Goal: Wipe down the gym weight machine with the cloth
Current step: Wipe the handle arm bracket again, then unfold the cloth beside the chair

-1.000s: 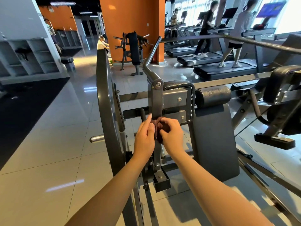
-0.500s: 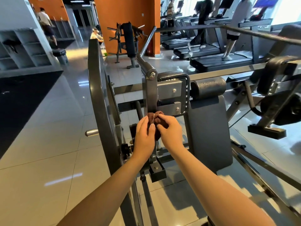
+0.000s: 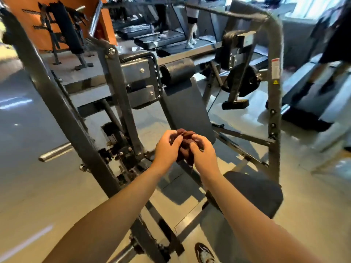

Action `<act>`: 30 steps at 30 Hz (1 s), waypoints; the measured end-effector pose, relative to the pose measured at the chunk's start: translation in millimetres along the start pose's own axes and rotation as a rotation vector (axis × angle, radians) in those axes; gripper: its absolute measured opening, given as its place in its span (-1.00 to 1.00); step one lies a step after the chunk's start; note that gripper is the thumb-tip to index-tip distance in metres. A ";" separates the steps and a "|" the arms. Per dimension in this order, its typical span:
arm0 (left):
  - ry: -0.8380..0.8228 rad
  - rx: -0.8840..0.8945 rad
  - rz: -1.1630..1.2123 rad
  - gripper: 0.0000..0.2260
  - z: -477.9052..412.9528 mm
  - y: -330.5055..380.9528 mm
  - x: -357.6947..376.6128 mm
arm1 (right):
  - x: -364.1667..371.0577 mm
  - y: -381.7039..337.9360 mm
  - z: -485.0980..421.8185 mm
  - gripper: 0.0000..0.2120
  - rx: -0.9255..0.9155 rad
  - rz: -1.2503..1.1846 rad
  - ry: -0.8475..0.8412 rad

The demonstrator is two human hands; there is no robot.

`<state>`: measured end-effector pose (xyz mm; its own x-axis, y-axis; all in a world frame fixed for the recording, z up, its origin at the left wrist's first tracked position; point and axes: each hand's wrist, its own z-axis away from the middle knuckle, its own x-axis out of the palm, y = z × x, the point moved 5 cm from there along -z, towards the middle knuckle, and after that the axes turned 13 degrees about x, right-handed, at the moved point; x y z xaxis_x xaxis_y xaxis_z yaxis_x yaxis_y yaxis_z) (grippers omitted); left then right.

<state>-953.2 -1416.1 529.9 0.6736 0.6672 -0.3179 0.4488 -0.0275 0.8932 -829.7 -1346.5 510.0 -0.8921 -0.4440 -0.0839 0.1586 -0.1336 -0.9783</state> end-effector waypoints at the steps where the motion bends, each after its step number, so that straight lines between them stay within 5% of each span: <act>1: -0.032 0.000 0.024 -0.95 8.7 4.9 16.9 | -20.0 6.5 8.1 -0.80 -0.004 0.023 0.064; 9: -0.327 -0.091 0.217 -0.83 92.0 42.1 177.3 | -181.3 68.8 73.4 -0.73 0.283 -0.163 0.262; 17: -0.586 -0.010 0.248 -0.82 136.0 95.4 343.1 | -368.9 111.4 101.0 -0.81 0.240 0.057 0.522; 25: -0.778 0.229 0.180 -0.82 158.7 174.2 567.7 | -599.5 147.5 96.4 -0.83 0.309 0.148 0.598; 30: -0.896 0.469 0.058 -0.81 144.0 211.2 670.2 | -709.2 145.4 89.5 -0.90 0.188 0.375 0.678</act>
<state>-322.5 -1082.0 459.7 0.8077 -0.1432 -0.5719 0.4572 -0.4603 0.7610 -136.2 -1130.3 444.3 -0.8188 0.1388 -0.5571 0.5138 -0.2559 -0.8189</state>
